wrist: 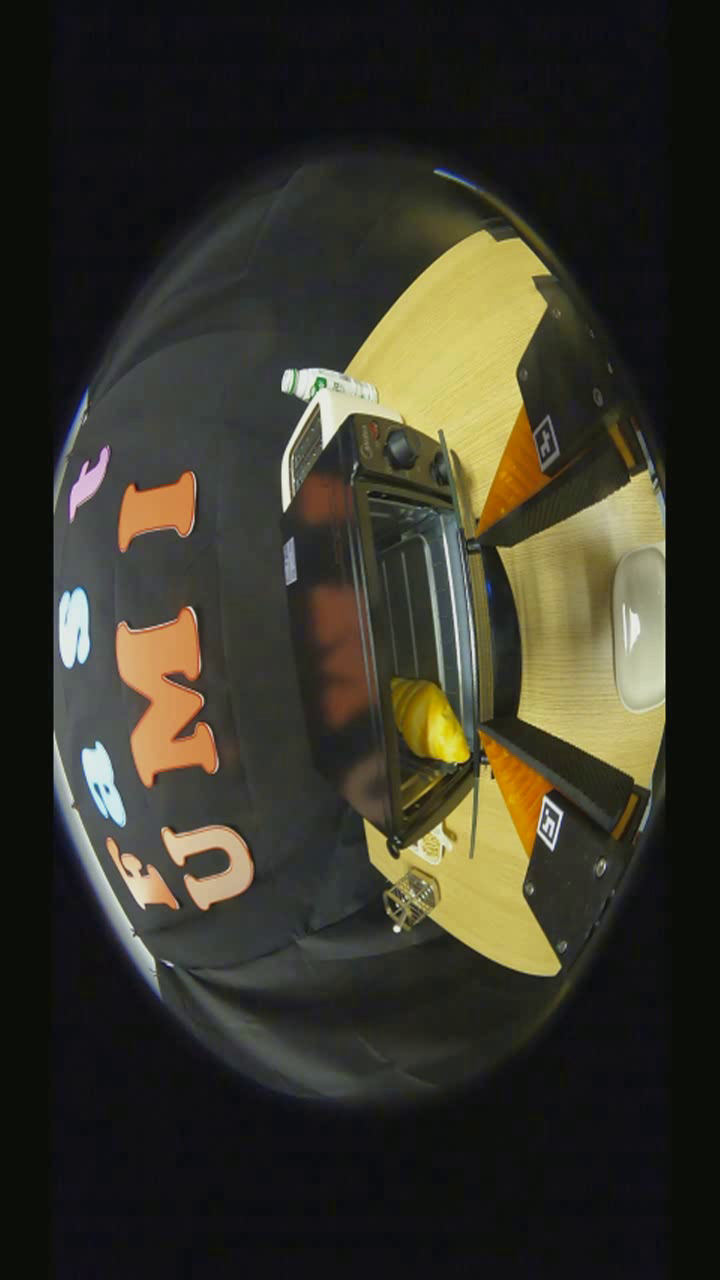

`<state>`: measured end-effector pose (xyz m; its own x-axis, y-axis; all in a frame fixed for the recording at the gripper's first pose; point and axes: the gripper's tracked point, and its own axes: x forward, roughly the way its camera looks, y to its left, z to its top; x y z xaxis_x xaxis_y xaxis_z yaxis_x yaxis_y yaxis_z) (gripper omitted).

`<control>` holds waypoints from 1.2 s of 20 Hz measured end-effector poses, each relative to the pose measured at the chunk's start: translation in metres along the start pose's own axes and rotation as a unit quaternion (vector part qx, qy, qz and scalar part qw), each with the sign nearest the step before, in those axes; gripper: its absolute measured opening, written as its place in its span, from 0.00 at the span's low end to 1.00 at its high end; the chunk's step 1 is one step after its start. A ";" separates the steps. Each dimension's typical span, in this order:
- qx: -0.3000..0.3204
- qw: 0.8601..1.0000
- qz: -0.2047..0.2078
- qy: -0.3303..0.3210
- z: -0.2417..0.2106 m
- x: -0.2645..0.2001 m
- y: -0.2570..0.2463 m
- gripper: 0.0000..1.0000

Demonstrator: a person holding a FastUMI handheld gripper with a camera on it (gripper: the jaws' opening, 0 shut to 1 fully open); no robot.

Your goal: Open the toaster oven, put the food inside, and close the toaster oven door.

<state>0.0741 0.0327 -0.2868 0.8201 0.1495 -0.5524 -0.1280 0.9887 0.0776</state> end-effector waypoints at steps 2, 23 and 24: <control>0.006 1.000 0.004 -0.008 0.012 0.007 0.002 1.00; 0.001 0.991 -0.017 -0.136 0.163 -0.069 0.026 0.99; -0.001 0.988 -0.019 -0.155 0.178 -0.088 0.028 0.99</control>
<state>0.0982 0.0485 -0.0883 0.9555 0.1086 -0.2743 -0.0958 0.9936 0.0595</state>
